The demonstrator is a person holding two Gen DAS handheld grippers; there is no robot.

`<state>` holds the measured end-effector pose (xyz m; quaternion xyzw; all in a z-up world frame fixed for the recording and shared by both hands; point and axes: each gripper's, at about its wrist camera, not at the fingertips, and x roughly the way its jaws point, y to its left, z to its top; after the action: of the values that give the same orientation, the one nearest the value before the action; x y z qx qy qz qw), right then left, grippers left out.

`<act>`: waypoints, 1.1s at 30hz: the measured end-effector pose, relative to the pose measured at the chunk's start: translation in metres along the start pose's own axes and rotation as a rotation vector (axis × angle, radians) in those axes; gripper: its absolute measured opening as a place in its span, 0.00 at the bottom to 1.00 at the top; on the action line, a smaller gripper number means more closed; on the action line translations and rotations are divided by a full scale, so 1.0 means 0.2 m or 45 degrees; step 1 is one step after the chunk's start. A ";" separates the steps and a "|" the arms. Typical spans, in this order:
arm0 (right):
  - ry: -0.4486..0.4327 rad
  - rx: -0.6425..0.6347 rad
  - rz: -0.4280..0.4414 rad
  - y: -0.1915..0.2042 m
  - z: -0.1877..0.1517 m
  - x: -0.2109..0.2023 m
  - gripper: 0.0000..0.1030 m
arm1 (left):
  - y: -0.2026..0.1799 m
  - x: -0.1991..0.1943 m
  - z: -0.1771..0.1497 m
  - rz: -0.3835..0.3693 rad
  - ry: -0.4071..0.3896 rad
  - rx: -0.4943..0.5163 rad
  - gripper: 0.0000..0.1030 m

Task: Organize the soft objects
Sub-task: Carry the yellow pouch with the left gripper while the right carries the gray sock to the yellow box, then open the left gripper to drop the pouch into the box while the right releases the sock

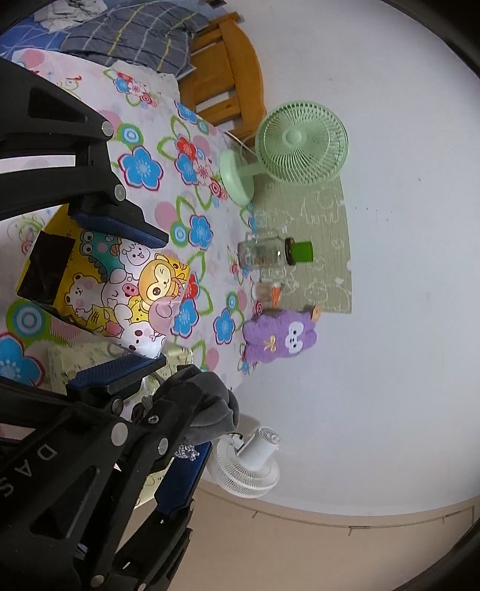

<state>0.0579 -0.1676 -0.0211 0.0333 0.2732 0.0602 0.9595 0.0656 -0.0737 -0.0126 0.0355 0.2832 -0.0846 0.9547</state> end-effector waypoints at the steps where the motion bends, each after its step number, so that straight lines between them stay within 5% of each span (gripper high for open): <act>1: -0.003 0.005 -0.007 -0.02 0.00 0.00 0.39 | -0.02 0.00 0.00 -0.005 -0.003 0.007 0.58; 33: 0.061 0.177 -0.206 -0.54 -0.11 0.13 0.39 | -0.48 0.34 0.00 -0.188 0.095 0.177 0.59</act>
<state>0.0795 -0.2705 -0.0635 0.0761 0.3015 -0.0356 0.9498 0.1039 -0.1773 -0.0510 0.0836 0.3139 -0.1729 0.9298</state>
